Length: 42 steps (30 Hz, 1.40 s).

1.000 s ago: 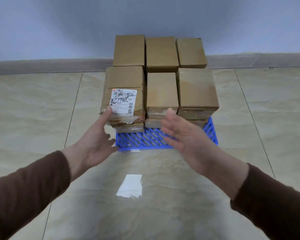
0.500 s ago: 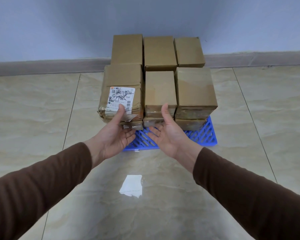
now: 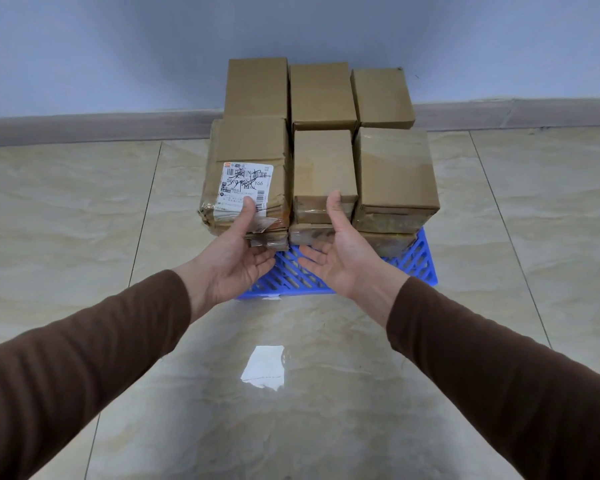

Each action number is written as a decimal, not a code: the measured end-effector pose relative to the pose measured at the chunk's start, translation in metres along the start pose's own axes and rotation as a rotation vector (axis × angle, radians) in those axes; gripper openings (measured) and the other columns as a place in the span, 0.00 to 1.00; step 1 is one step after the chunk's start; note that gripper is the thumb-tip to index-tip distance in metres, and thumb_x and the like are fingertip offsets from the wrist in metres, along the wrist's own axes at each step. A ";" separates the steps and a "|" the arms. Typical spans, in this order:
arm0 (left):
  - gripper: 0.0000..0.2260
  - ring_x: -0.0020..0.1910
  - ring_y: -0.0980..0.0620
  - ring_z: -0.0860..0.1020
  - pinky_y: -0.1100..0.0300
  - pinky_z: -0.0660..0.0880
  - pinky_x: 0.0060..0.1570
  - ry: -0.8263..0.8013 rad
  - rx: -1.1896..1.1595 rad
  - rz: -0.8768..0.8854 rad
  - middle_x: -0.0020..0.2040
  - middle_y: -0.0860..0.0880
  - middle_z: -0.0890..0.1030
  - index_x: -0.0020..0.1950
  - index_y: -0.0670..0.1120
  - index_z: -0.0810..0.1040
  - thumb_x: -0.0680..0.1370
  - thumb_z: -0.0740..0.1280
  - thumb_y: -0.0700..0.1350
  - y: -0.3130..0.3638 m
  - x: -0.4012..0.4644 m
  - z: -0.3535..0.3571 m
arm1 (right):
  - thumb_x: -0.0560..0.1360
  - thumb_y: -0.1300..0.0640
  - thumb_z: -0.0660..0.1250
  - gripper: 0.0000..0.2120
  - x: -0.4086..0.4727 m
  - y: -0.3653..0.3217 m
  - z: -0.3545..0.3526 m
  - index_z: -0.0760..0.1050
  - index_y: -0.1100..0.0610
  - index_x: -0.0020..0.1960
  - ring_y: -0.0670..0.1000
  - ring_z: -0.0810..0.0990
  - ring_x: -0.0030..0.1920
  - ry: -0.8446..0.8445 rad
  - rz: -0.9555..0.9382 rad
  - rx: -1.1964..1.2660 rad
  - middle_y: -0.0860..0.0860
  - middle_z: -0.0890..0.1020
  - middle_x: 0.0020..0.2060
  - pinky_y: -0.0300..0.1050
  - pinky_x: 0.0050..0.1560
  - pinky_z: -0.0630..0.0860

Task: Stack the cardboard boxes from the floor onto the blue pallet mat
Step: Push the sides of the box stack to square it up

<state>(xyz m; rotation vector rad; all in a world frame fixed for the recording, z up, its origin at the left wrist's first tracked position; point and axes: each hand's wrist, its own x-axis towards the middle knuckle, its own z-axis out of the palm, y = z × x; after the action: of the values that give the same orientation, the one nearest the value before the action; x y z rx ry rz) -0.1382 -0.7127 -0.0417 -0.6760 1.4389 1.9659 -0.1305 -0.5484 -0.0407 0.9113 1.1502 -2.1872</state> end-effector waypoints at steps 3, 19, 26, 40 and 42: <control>0.32 0.57 0.51 0.80 0.55 0.75 0.65 -0.006 0.013 -0.006 0.59 0.45 0.83 0.68 0.48 0.79 0.76 0.60 0.70 -0.002 -0.002 -0.003 | 0.61 0.27 0.73 0.52 -0.010 0.004 -0.004 0.62 0.46 0.79 0.61 0.73 0.71 0.012 -0.004 0.012 0.60 0.63 0.78 0.56 0.63 0.78; 0.20 0.59 0.51 0.80 0.54 0.70 0.70 0.054 -0.023 0.043 0.57 0.51 0.84 0.56 0.55 0.81 0.75 0.65 0.68 -0.003 -0.007 -0.015 | 0.65 0.25 0.68 0.42 -0.020 -0.019 -0.076 0.71 0.46 0.72 0.53 0.77 0.66 0.310 -0.339 0.233 0.49 0.79 0.67 0.61 0.73 0.65; 0.24 0.58 0.51 0.81 0.54 0.70 0.70 0.040 0.007 0.046 0.58 0.51 0.84 0.60 0.54 0.81 0.75 0.63 0.69 -0.002 -0.002 -0.017 | 0.77 0.33 0.63 0.25 -0.020 -0.036 -0.079 0.79 0.52 0.59 0.50 0.88 0.38 0.297 -0.342 0.142 0.48 0.88 0.39 0.46 0.37 0.82; 0.48 0.82 0.49 0.46 0.44 0.48 0.79 0.064 0.146 0.042 0.83 0.47 0.46 0.82 0.56 0.52 0.69 0.66 0.74 0.015 -0.011 -0.048 | 0.81 0.36 0.58 0.25 -0.030 -0.051 -0.091 0.73 0.53 0.68 0.41 0.81 0.30 0.297 -0.391 -0.025 0.41 0.81 0.37 0.40 0.35 0.78; 0.50 0.82 0.54 0.47 0.45 0.41 0.79 0.029 0.205 0.122 0.83 0.52 0.53 0.81 0.59 0.57 0.64 0.65 0.78 0.031 -0.009 -0.058 | 0.80 0.34 0.57 0.30 -0.024 -0.061 -0.098 0.69 0.50 0.75 0.40 0.79 0.39 0.271 -0.411 -0.067 0.42 0.79 0.47 0.40 0.46 0.74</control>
<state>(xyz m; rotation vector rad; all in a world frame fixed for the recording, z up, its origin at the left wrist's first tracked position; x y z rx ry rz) -0.1512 -0.7774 -0.0314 -0.5382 1.7064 1.8705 -0.1246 -0.4306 -0.0324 1.0393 1.6544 -2.3719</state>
